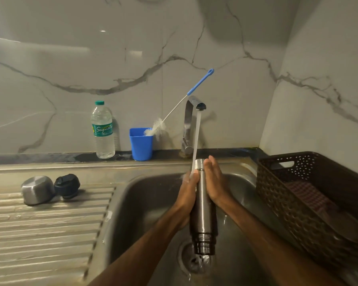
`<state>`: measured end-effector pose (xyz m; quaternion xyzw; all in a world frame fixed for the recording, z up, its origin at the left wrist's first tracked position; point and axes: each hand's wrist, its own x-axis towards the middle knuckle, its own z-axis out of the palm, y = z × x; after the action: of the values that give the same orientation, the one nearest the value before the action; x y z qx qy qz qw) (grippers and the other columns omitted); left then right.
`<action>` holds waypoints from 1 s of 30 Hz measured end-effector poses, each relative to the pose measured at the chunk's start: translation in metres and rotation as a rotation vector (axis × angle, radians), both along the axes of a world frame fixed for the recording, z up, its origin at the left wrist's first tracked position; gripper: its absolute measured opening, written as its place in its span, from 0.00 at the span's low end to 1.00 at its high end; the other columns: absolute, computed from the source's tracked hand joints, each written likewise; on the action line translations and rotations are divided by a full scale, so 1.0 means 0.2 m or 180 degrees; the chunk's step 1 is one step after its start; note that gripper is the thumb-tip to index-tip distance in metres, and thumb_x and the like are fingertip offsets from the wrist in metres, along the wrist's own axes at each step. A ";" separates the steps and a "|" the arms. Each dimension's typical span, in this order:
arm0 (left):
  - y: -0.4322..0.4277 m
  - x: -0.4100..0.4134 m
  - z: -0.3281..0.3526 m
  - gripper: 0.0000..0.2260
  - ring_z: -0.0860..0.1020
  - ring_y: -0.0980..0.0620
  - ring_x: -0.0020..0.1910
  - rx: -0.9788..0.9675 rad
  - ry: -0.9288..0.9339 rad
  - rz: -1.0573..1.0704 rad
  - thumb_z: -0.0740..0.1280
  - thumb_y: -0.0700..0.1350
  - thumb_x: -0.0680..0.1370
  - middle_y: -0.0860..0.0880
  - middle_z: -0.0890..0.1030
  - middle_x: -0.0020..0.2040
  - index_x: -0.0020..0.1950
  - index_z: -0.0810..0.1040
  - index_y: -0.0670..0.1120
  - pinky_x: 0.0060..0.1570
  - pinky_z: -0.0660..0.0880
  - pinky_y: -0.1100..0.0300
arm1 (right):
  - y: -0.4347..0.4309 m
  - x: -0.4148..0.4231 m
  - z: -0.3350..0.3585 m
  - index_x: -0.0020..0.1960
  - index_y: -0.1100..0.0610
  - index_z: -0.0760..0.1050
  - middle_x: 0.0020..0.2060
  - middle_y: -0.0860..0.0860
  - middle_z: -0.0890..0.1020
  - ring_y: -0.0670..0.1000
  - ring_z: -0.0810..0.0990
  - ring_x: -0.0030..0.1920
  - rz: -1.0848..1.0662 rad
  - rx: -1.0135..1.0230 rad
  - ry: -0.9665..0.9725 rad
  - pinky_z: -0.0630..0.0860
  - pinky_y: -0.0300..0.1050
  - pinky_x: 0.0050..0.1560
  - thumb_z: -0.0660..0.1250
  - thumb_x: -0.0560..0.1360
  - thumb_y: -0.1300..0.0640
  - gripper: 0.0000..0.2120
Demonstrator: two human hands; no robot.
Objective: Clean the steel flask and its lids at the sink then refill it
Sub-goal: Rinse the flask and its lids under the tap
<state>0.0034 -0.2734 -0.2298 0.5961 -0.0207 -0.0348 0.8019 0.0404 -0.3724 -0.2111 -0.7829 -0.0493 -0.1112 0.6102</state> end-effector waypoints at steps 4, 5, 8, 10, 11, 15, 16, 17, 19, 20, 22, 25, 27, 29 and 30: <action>0.05 0.03 -0.01 0.15 0.85 0.45 0.55 -0.0020 -0.0095 0.0416 0.59 0.53 0.86 0.46 0.87 0.53 0.61 0.81 0.47 0.47 0.83 0.59 | 0.14 -0.08 -0.04 0.83 0.41 0.45 0.83 0.48 0.57 0.52 0.62 0.80 0.0093 -0.0925 -0.0418 0.65 0.59 0.77 0.45 0.79 0.30 0.35; 0.08 0.03 0.00 0.13 0.84 0.47 0.58 -0.0044 -0.0087 0.0446 0.58 0.50 0.87 0.51 0.87 0.52 0.61 0.80 0.47 0.46 0.80 0.66 | 0.18 -0.11 -0.05 0.83 0.42 0.45 0.84 0.47 0.52 0.51 0.56 0.82 0.0203 -0.1214 -0.0627 0.60 0.57 0.80 0.44 0.82 0.32 0.33; 0.09 0.05 -0.01 0.14 0.79 0.61 0.62 -0.0063 0.0186 0.0466 0.53 0.46 0.89 0.58 0.78 0.64 0.73 0.70 0.49 0.55 0.76 0.73 | 0.25 -0.16 -0.04 0.84 0.46 0.47 0.83 0.43 0.45 0.44 0.42 0.82 0.0519 -0.1821 -0.1130 0.46 0.52 0.83 0.44 0.85 0.42 0.28; 0.10 0.06 -0.02 0.17 0.77 0.58 0.69 0.0029 0.0195 0.0835 0.56 0.49 0.89 0.48 0.74 0.74 0.76 0.69 0.48 0.65 0.76 0.64 | 0.23 -0.16 -0.03 0.84 0.46 0.48 0.82 0.40 0.46 0.40 0.40 0.81 0.0713 -0.1658 -0.1047 0.44 0.50 0.83 0.46 0.87 0.45 0.26; 0.10 0.05 -0.01 0.16 0.80 0.56 0.66 0.0036 0.0125 0.0823 0.57 0.52 0.88 0.43 0.77 0.72 0.73 0.73 0.48 0.63 0.78 0.60 | 0.21 -0.14 -0.03 0.84 0.44 0.49 0.82 0.39 0.47 0.39 0.43 0.81 0.0779 -0.1461 -0.0955 0.46 0.51 0.83 0.47 0.87 0.44 0.26; 0.12 0.01 0.04 0.21 0.85 0.42 0.58 -0.0158 0.0085 0.0450 0.60 0.60 0.84 0.41 0.86 0.58 0.67 0.80 0.47 0.61 0.81 0.43 | 0.13 -0.04 -0.05 0.81 0.33 0.48 0.83 0.40 0.54 0.46 0.56 0.82 0.0589 -0.0927 -0.0748 0.59 0.59 0.80 0.47 0.81 0.30 0.30; 0.09 0.01 0.05 0.21 0.84 0.41 0.58 -0.0141 0.0110 0.0428 0.60 0.59 0.84 0.40 0.86 0.57 0.67 0.80 0.46 0.62 0.80 0.42 | 0.11 -0.02 -0.05 0.81 0.34 0.50 0.82 0.43 0.58 0.48 0.60 0.80 0.0560 -0.0690 -0.0672 0.62 0.60 0.78 0.49 0.80 0.29 0.31; 0.08 0.00 0.05 0.22 0.84 0.40 0.58 -0.0163 0.0107 0.0376 0.60 0.59 0.84 0.40 0.86 0.57 0.66 0.80 0.46 0.61 0.80 0.43 | 0.09 -0.01 -0.04 0.81 0.37 0.53 0.81 0.46 0.62 0.49 0.66 0.78 0.0551 -0.0358 -0.0545 0.66 0.60 0.76 0.51 0.79 0.29 0.33; 0.06 0.00 0.06 0.22 0.84 0.40 0.56 -0.0107 0.0143 0.0323 0.58 0.59 0.85 0.37 0.85 0.57 0.66 0.80 0.44 0.58 0.82 0.46 | 0.06 0.00 -0.02 0.79 0.50 0.64 0.72 0.55 0.75 0.51 0.77 0.67 0.0507 0.0350 -0.0180 0.74 0.59 0.69 0.54 0.79 0.31 0.35; 0.06 0.00 0.06 0.23 0.84 0.41 0.54 -0.0093 0.0134 0.0326 0.58 0.59 0.85 0.36 0.85 0.57 0.65 0.80 0.43 0.55 0.82 0.48 | 0.05 0.01 -0.01 0.73 0.57 0.70 0.63 0.59 0.80 0.52 0.82 0.59 0.0517 0.0591 -0.0070 0.78 0.59 0.63 0.55 0.80 0.34 0.32; 0.07 0.00 0.07 0.23 0.84 0.44 0.49 -0.0157 0.0069 0.0437 0.57 0.59 0.85 0.36 0.84 0.56 0.65 0.79 0.42 0.50 0.83 0.52 | 0.08 0.00 -0.03 0.65 0.57 0.74 0.52 0.60 0.83 0.55 0.84 0.48 0.0463 0.0506 0.0015 0.81 0.64 0.56 0.54 0.83 0.38 0.25; 0.12 0.02 0.06 0.25 0.85 0.46 0.45 -0.0272 0.0263 0.0697 0.56 0.61 0.85 0.38 0.86 0.53 0.64 0.79 0.42 0.45 0.84 0.53 | 0.17 -0.09 -0.04 0.67 0.39 0.70 0.55 0.51 0.84 0.51 0.86 0.48 0.0400 0.0038 0.0153 0.83 0.60 0.52 0.55 0.80 0.32 0.19; 0.16 0.03 0.06 0.26 0.86 0.44 0.49 -0.0333 0.0365 0.0928 0.55 0.62 0.85 0.39 0.86 0.54 0.65 0.79 0.43 0.46 0.83 0.52 | 0.23 -0.17 -0.02 0.79 0.40 0.57 0.71 0.50 0.74 0.50 0.79 0.64 0.0454 -0.0671 -0.0007 0.76 0.49 0.65 0.55 0.84 0.39 0.25; 0.18 0.04 0.06 0.24 0.86 0.44 0.51 -0.0456 0.0450 0.1170 0.56 0.62 0.85 0.38 0.85 0.55 0.65 0.78 0.43 0.45 0.82 0.54 | 0.26 -0.25 0.00 0.84 0.51 0.45 0.83 0.52 0.56 0.52 0.60 0.80 0.0370 -0.1675 -0.0451 0.59 0.47 0.78 0.52 0.87 0.47 0.30; 0.18 0.05 0.06 0.24 0.86 0.44 0.51 -0.0546 0.0449 0.1244 0.56 0.61 0.85 0.38 0.85 0.55 0.64 0.78 0.43 0.45 0.82 0.55 | 0.27 -0.27 0.01 0.84 0.52 0.44 0.84 0.52 0.50 0.52 0.52 0.83 0.0319 -0.1984 -0.0677 0.53 0.49 0.81 0.51 0.87 0.50 0.29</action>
<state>0.0125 -0.2369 -0.2170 0.5145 0.1484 0.0815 0.8406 -0.0140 -0.3185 -0.2085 -0.9125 -0.1829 -0.1417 0.3374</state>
